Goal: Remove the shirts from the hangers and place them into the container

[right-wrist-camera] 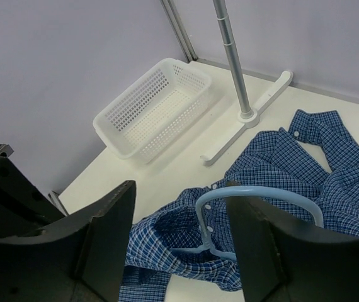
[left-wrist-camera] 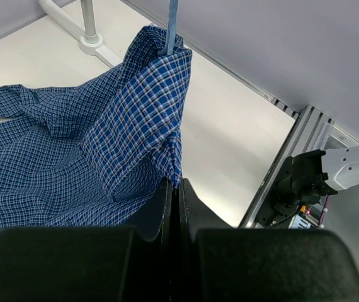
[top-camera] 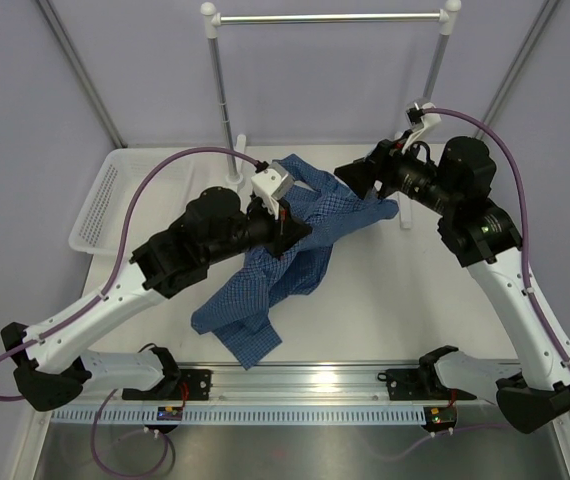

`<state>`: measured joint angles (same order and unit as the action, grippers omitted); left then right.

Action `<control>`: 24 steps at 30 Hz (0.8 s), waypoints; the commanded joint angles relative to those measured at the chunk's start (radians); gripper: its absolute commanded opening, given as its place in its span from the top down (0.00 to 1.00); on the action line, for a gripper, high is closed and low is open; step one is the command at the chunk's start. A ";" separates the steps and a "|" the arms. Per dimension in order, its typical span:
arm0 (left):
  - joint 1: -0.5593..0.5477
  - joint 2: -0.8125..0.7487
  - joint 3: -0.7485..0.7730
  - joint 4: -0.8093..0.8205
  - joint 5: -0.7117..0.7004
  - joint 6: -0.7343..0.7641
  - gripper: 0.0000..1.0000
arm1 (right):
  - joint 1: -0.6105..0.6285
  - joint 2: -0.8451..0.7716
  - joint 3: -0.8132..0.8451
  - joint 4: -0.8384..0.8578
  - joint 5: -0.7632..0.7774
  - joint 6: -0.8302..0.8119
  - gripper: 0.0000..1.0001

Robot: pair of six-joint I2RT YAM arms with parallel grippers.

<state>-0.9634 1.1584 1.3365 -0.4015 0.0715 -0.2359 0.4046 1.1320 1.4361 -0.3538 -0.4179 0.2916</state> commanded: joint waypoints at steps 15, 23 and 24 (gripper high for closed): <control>-0.009 -0.005 0.069 0.122 -0.013 -0.017 1.00 | 0.017 -0.008 -0.042 0.061 0.031 0.003 0.55; -0.008 -0.006 0.067 0.144 -0.009 -0.029 1.00 | 0.017 -0.017 -0.069 0.058 0.060 -0.014 0.78; -0.009 -0.005 0.066 0.144 -0.007 -0.031 1.00 | 0.017 -0.024 -0.071 0.056 0.070 -0.019 0.91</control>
<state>-0.9634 1.1606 1.3472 -0.3847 0.0669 -0.2470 0.4084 1.1385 1.3720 -0.3347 -0.3882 0.2798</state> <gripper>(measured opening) 0.039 0.179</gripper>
